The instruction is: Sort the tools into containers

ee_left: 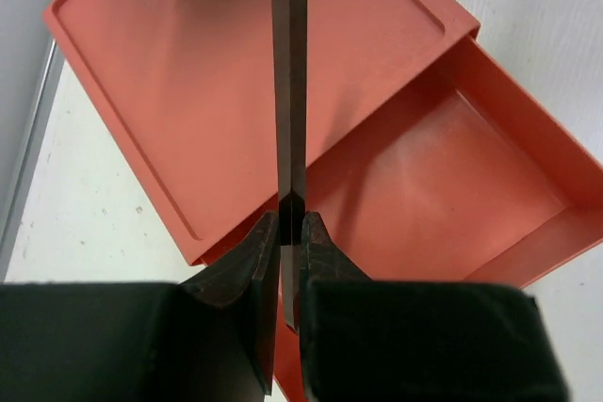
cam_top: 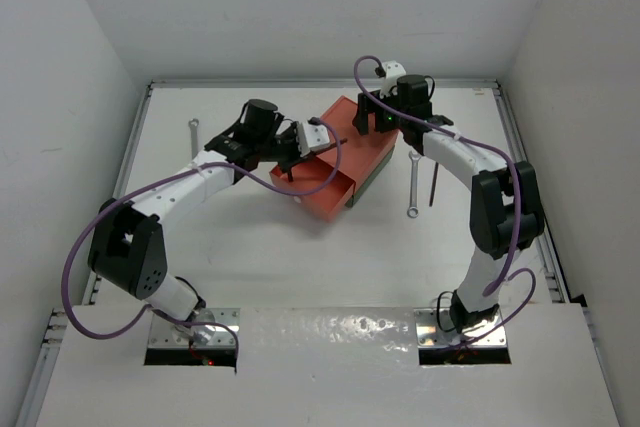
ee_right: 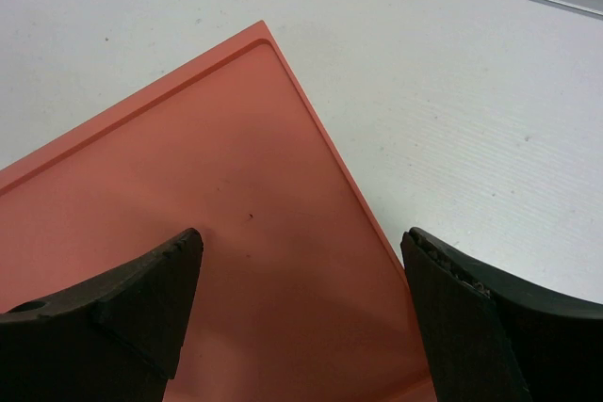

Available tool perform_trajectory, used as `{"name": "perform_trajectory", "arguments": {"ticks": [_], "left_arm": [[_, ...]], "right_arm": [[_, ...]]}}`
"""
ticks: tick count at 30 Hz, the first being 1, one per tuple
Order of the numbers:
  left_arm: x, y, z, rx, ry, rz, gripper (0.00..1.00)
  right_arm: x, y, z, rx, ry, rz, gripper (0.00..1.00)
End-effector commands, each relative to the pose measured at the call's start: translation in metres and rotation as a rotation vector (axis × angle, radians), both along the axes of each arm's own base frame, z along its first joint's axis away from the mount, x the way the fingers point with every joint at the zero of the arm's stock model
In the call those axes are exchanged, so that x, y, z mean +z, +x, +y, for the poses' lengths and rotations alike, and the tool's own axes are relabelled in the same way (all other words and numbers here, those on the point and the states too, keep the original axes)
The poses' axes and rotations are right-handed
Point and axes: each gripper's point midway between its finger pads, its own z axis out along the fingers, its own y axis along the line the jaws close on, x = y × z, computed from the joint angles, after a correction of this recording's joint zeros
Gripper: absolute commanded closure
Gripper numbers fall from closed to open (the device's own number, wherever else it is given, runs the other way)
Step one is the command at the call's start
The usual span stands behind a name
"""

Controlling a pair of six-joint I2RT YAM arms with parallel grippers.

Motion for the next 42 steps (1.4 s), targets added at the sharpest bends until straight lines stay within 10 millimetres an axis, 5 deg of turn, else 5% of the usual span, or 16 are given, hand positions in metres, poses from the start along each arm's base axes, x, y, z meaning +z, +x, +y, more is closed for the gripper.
{"name": "perform_trajectory", "arguments": {"ticks": [1, 22, 29, 36, 42], "left_arm": [[0.033, 0.006, -0.017, -0.1, -0.031, -0.181, 1.0], [-0.015, -0.018, -0.006, -0.336, 0.172, -0.246, 0.94], [0.021, 0.004, -0.02, -0.231, 0.064, -0.251, 0.67], [0.03, 0.005, -0.023, -0.213, 0.038, -0.24, 0.61], [0.076, 0.03, -0.031, -0.039, -0.107, -0.218, 0.6]], "right_arm": [[0.019, 0.001, 0.001, -0.009, 0.04, -0.045, 0.15], [0.013, 0.001, -0.003, -0.006, 0.006, -0.043, 0.14], [0.007, 0.002, -0.003, -0.004, -0.002, -0.029, 0.13], [0.007, 0.004, -0.002, -0.003, -0.004, -0.026, 0.13], [0.015, 0.007, -0.001, 0.011, -0.003, -0.027, 0.13]]}}
